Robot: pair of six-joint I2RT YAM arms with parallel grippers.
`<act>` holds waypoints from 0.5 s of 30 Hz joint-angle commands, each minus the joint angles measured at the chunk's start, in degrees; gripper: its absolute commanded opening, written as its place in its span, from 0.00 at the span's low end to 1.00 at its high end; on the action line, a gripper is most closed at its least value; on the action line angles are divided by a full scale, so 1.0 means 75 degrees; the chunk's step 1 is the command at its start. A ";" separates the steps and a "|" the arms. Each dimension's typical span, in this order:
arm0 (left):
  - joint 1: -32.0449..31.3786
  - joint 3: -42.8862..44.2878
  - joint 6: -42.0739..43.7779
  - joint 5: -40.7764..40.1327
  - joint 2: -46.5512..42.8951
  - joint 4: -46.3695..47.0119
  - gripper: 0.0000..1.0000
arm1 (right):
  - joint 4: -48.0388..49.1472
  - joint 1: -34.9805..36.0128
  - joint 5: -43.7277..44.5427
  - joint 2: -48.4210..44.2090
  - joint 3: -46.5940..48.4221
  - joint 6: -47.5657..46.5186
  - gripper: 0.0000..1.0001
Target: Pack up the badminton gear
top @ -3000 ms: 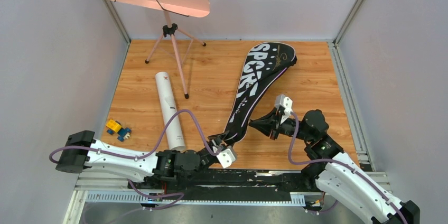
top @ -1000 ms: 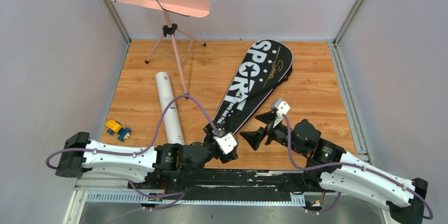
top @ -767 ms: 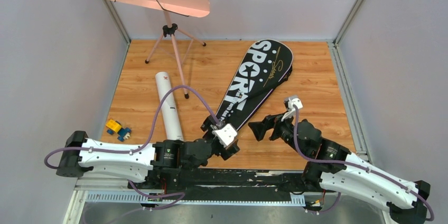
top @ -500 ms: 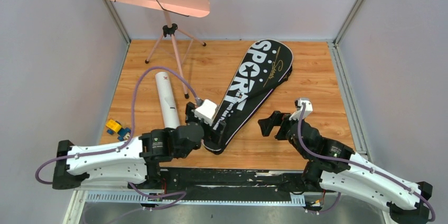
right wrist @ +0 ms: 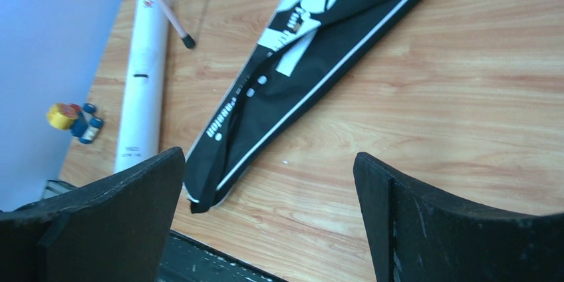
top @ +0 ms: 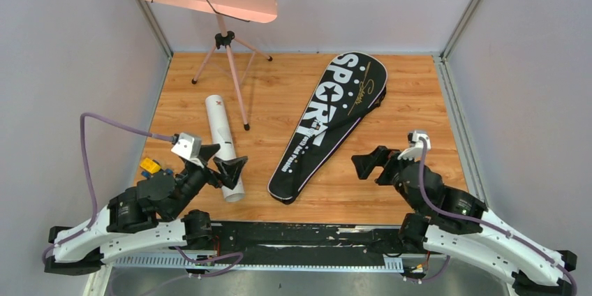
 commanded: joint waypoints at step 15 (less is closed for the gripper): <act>0.0016 0.0226 0.0636 -0.0349 0.0053 -0.0749 1.00 | 0.0042 0.0027 -0.0309 -0.1362 0.0256 -0.0487 1.00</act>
